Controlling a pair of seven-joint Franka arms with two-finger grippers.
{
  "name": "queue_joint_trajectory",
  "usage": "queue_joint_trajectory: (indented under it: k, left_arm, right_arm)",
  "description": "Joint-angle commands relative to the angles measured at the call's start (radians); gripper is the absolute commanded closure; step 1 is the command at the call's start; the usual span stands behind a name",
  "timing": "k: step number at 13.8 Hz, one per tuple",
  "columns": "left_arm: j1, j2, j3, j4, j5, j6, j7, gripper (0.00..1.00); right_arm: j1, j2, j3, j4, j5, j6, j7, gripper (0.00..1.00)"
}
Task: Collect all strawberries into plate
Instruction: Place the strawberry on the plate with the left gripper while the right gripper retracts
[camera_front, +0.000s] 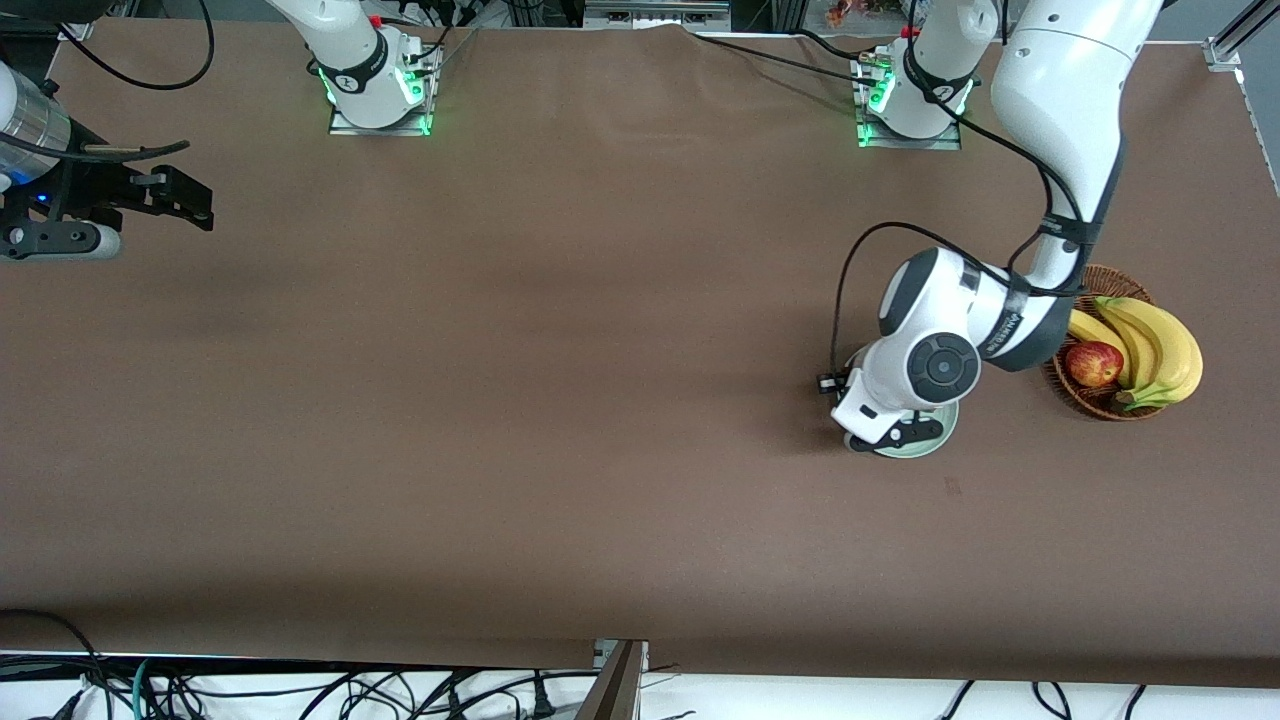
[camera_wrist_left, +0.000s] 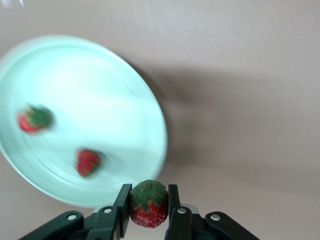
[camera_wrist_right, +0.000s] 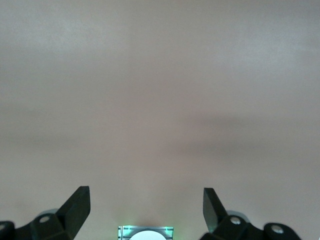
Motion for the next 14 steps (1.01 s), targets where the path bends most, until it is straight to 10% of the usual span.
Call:
queue_joint_trajectory:
  k: [1,3,14]
  left_arm:
    - [0.012,0.067,0.0,0.054,0.068,-0.024,0.232,0.61]
    - [0.047,0.067,0.008,0.054,0.077,-0.024,0.297,0.0]
    - [0.055,-0.279,-0.006,0.198,0.045,-0.446,0.296,0.0]
  right_arm:
    - [-0.009,-0.003,0.012,0.004,-0.003,-0.01,-0.006,0.0]
    - [-0.011,0.006,0.012,0.005,-0.003,-0.002,-0.001,0.0]
    - [-0.037,0.052,0.011,0.041,0.031,0.025,0.003,0.0]
